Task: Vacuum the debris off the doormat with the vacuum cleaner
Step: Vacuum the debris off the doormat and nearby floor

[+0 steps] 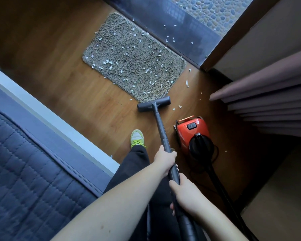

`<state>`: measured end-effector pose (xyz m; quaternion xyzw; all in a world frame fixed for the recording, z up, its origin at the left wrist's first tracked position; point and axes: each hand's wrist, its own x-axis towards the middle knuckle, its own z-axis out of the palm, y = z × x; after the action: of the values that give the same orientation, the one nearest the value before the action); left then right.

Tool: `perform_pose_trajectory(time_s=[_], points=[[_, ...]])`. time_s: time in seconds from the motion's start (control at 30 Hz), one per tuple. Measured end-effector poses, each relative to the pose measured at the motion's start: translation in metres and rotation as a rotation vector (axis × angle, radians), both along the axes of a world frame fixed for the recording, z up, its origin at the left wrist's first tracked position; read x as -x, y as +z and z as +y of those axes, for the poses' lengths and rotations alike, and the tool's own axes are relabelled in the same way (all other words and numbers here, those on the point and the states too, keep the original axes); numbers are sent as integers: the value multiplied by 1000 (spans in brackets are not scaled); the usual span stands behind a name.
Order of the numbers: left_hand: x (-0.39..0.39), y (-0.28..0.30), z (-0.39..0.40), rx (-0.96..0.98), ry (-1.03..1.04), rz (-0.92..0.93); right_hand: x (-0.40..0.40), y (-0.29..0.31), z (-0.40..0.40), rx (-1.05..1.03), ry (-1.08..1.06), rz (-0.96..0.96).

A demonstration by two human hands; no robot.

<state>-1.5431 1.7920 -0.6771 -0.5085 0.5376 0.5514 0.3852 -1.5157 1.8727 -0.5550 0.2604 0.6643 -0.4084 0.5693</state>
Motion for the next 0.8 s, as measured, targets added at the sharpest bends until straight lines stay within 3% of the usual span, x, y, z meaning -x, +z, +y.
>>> perform_pose_trajectory(time_s=[0.47,0.8], points=[[-22,2,5,-9,59,13,-14,17,5,35,58,1],[14,-10,-32,87,32,34,15,-18,-32,14,120,18]])
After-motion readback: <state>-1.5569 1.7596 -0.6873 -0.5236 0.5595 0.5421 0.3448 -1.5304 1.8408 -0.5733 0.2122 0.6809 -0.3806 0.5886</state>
